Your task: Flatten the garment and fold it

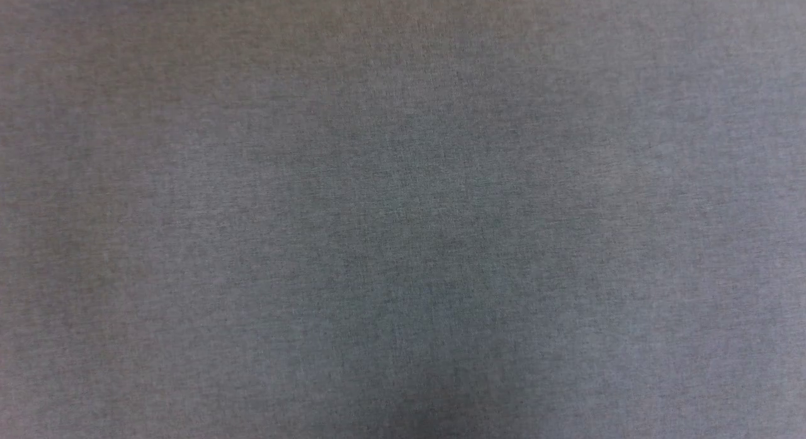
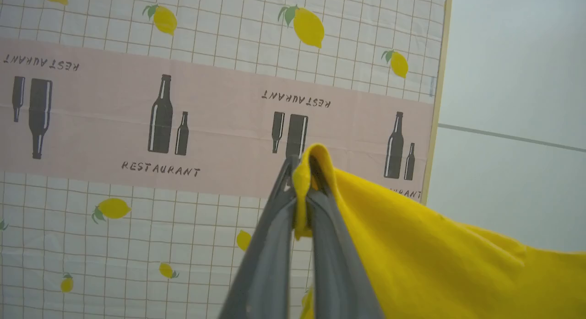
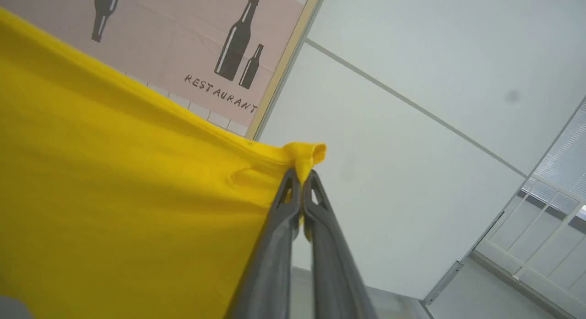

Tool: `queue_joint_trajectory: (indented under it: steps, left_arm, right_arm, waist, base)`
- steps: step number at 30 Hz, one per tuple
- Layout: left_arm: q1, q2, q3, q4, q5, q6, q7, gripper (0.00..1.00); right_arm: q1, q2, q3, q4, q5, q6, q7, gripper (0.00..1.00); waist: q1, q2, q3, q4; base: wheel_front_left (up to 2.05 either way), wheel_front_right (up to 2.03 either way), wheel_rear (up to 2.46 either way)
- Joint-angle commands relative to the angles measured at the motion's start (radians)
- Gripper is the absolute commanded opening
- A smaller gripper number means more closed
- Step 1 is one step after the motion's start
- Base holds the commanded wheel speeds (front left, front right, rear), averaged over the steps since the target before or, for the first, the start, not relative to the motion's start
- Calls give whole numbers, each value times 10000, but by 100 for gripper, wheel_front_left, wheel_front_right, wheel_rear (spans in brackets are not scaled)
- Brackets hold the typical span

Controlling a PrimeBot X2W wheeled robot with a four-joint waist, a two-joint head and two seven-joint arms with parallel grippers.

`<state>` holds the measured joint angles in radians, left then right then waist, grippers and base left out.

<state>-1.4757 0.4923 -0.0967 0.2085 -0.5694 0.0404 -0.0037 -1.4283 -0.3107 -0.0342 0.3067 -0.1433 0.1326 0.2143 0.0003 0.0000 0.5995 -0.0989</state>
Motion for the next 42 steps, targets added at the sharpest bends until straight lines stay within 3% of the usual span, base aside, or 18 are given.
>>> queue_joint_trajectory:
  steps: [1,6,13,23,26,31,42]
  left_arm:
    - [297,29,-90,241,185,-97,-79,0]
    - [1913,306,-668,1360,449,-469,57,0]
    - [4966,564,-1389,2246,127,-991,1102,0]
    - [10174,946,-2128,895,-1409,-1198,3870,0]
    - [11688,1072,-2149,-25,-1933,-914,4520,0]
    - [14005,1217,-2109,-1796,-2542,-27,5262,0]
    - [17485,1389,-2029,-4303,-2815,1777,5692,0]
  right_arm:
    - [351,72,-9,249,-18,-19,-146,0]
    - [1914,340,182,1227,489,-19,-636,0]
    - [4508,568,799,2199,1564,-19,-1055,0]
    - [7975,508,1059,1927,2400,-19,-1310,0]
    - [8929,505,955,1595,2429,-19,-1263,0]
    - [10462,554,698,934,2456,-19,-877,0]
    - [13870,633,-223,-1057,2521,-19,880,0]
  waist:
    - [-3,0,157,-14]
    - [-3,0,-161,182]
    - [-3,0,-1048,449]
    - [-3,0,-2898,810]
    - [-3,0,-3344,880]
    - [-3,0,-3944,1002]
    - [-3,0,-4632,1283]
  base:
    - [0,0,0]
    - [0,0,0]
    - [0,0,0]
    - [0,0,0]
    - [0,0,0]
    - [0,0,0]
    - [0,0,0]
